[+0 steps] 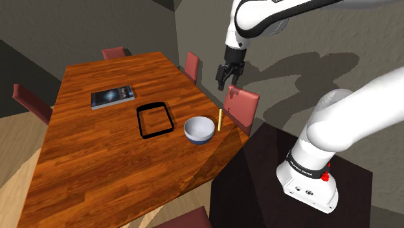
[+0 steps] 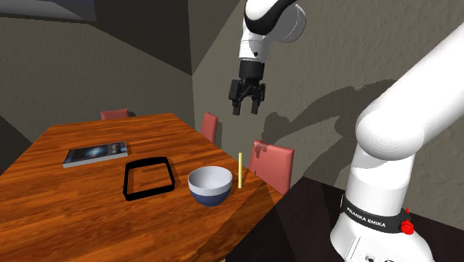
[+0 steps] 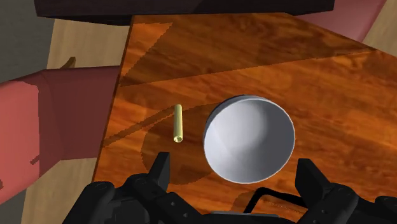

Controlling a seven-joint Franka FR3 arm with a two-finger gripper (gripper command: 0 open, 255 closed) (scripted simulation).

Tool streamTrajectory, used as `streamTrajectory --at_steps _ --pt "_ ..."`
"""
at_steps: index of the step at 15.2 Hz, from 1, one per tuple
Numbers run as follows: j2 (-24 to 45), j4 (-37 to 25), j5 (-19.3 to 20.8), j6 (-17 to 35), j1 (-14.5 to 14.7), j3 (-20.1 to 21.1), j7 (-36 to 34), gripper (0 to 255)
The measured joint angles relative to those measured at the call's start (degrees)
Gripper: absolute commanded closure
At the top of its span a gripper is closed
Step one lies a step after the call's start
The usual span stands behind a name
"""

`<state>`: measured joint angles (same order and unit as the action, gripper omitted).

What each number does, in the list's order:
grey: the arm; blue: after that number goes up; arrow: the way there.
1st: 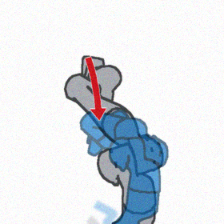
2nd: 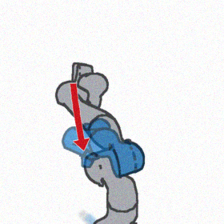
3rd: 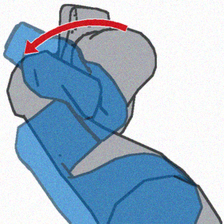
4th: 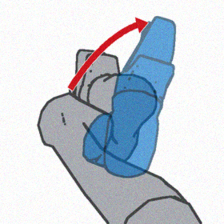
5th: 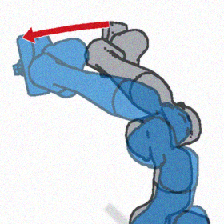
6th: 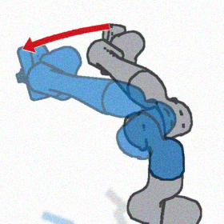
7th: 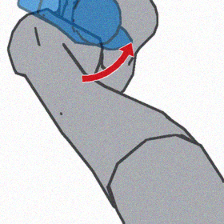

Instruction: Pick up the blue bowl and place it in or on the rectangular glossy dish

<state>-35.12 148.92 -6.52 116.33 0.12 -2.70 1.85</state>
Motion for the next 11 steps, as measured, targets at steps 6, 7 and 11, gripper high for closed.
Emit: streamTrajectory --at_steps 6,7,11 --pt "10.4 3.7 -1.4 14.0 0.6 0.2 0.5 0" --pt "12.3 3.8 -1.6 16.0 0.6 0.1 0.8 0" --pt "21.9 3.4 -3.4 25.0 1.5 0.1 1.6 0"
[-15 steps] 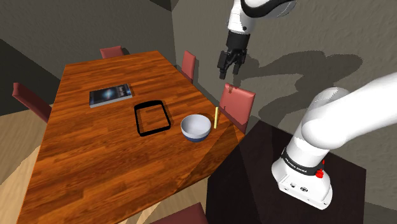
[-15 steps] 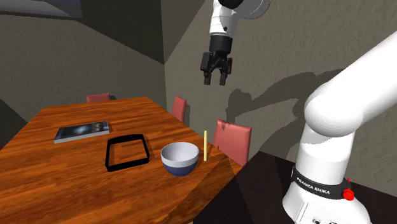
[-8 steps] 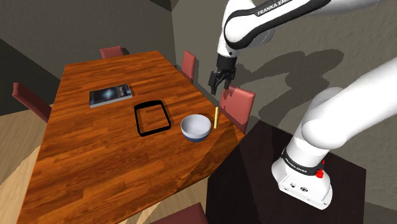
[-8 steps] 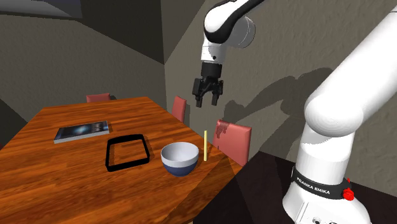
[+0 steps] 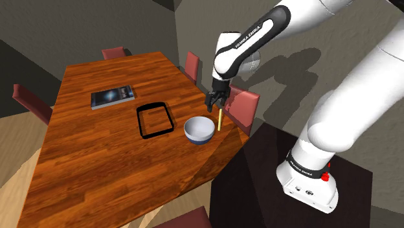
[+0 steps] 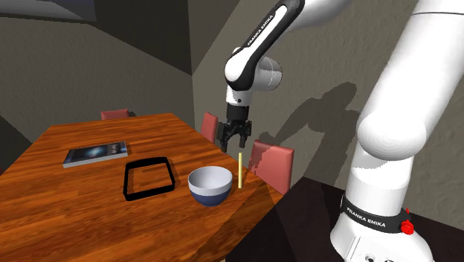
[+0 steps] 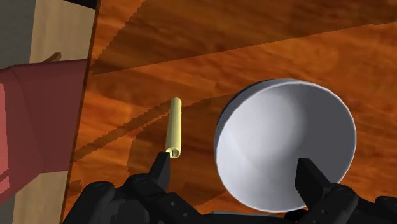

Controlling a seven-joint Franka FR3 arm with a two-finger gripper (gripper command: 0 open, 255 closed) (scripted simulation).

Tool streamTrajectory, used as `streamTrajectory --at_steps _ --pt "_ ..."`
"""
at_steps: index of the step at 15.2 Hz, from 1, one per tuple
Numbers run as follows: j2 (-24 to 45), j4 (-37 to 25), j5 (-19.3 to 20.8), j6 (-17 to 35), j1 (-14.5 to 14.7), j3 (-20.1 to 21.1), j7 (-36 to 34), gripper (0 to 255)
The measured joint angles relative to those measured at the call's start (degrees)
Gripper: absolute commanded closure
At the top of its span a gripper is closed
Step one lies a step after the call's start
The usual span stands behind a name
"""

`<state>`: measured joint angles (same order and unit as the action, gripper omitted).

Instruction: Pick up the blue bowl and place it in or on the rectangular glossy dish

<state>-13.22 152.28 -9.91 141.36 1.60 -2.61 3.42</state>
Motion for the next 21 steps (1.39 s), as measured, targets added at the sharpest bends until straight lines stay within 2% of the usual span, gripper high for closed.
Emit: streamTrajectory --at_steps 5,7,10,13,20,21 --pt "11.6 -2.1 -3.5 10.3 1.1 0.2 1.9 0" --pt "14.9 -3.7 -4.6 12.8 1.1 0.1 3.0 0" --pt "18.0 -4.6 -5.7 20.7 1.3 0.5 3.5 0" --pt "21.3 -3.7 -8.1 18.4 1.3 1.5 5.1 0" --pt "22.5 -4.0 -8.6 18.2 1.1 1.7 5.6 0" --pt "22.5 -4.0 -8.6 18.2 1.1 1.7 5.6 255"
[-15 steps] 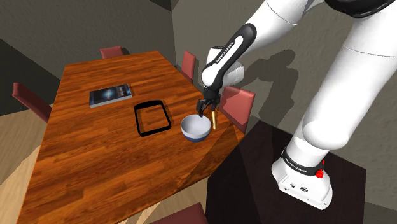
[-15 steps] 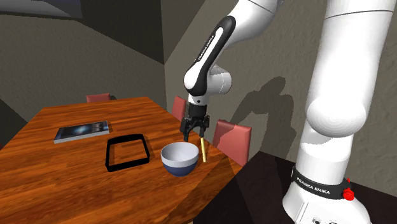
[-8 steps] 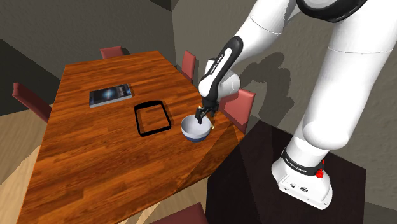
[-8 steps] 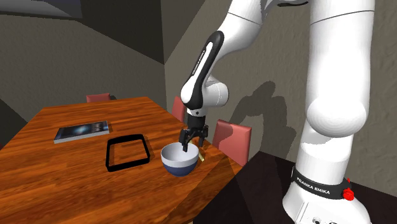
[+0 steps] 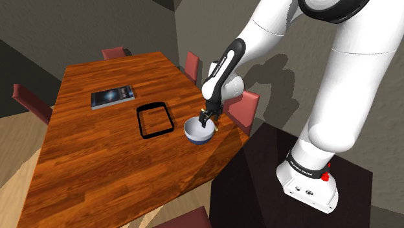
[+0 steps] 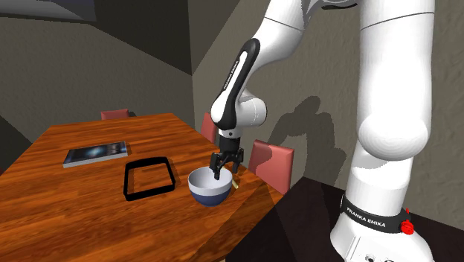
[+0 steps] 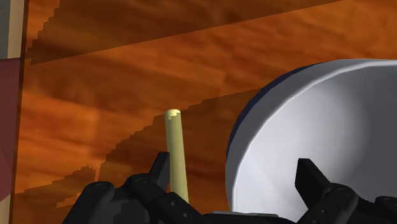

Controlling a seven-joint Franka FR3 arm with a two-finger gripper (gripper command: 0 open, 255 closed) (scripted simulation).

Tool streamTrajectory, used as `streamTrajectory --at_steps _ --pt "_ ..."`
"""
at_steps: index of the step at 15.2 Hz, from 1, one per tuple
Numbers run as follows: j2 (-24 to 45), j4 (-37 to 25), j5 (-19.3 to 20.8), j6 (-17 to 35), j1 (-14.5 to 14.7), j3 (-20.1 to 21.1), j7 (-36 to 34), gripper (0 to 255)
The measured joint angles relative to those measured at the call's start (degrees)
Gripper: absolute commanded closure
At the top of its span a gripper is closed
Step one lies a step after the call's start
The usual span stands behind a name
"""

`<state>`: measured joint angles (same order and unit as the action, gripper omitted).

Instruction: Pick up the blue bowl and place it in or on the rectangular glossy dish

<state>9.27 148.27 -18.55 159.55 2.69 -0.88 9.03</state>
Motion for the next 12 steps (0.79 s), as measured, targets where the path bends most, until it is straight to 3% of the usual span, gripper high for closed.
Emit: streamTrajectory --at_steps 12 --pt "-1.1 0.2 0.7 -0.9 0.2 -0.3 -0.6 255"
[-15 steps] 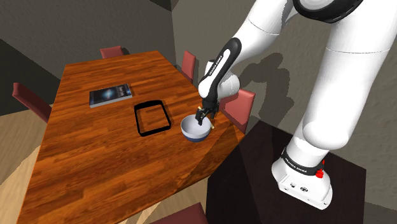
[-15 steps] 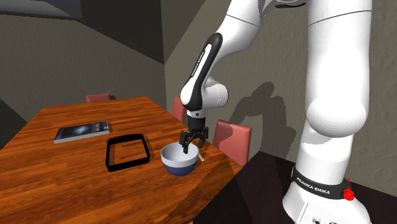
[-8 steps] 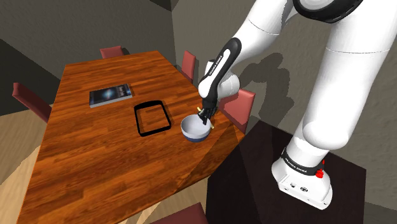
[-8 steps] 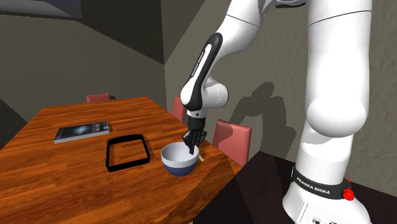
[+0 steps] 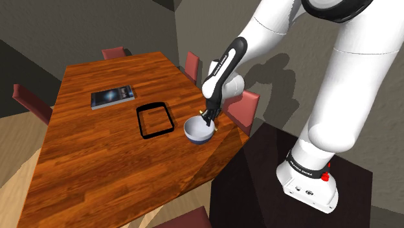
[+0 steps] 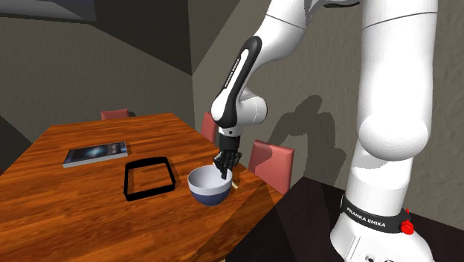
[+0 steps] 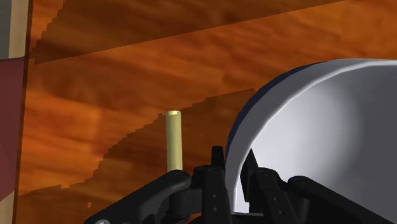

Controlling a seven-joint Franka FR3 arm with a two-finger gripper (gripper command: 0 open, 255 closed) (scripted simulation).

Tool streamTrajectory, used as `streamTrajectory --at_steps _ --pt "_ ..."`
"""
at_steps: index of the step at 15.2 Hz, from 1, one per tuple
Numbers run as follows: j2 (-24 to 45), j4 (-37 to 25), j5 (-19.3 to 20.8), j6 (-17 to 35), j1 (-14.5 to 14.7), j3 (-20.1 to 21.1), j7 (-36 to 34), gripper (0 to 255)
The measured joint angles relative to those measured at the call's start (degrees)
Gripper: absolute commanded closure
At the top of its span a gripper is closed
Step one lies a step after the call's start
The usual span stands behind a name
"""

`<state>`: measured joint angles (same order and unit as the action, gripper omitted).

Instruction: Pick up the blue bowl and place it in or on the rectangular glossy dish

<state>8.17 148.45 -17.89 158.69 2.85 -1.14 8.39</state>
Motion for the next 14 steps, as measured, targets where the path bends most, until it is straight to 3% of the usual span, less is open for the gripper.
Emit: streamTrajectory --at_steps 14 --pt "-11.1 -0.4 6.3 -11.3 0.0 -1.4 -5.5 255"
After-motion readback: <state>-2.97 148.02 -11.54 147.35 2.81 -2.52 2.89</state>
